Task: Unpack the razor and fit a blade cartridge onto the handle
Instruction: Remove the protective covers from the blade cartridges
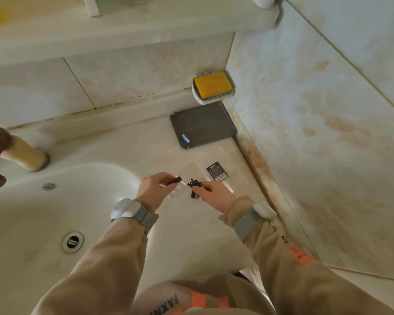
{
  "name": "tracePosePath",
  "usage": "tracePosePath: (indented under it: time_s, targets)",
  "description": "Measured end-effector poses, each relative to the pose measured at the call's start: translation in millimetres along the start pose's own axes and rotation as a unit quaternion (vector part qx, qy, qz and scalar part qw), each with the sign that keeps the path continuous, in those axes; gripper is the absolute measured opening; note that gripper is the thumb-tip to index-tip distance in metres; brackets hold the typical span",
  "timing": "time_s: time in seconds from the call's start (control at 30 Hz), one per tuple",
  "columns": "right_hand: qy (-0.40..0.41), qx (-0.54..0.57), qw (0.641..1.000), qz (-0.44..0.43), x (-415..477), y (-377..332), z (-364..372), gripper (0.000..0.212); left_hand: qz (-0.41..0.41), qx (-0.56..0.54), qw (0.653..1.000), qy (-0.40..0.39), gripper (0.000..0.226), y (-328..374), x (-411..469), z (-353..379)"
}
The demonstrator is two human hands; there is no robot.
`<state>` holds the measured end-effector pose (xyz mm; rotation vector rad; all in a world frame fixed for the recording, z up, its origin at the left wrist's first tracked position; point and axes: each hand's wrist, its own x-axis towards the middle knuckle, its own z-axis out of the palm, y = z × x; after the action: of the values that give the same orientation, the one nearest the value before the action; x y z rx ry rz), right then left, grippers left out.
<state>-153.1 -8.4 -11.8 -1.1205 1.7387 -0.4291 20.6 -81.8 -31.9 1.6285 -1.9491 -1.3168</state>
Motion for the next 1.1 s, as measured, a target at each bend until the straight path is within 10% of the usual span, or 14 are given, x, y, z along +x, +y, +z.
tracePosePath:
  time_s: [0.27,0.53,0.83,1.1]
  targets:
    - [-0.017,0.060,0.997,-0.048,4,-9,15,0.038,-0.112,-0.375,0.920,0.002,0.015,9,-39,-5]
    - [-0.045,0.061,0.993,-0.087,2,-20,23,0.034,-0.156,-0.510,0.846,-0.017,0.014,5,-61,-12]
    - [0.029,0.062,0.990,-0.124,4,-29,30,0.015,-0.066,-0.154,0.981,0.095,0.016,3,-72,-9]
    - [0.036,0.072,0.995,-0.051,7,-29,33,0.040,0.013,-0.032,0.991,0.132,0.020,12,-79,0]
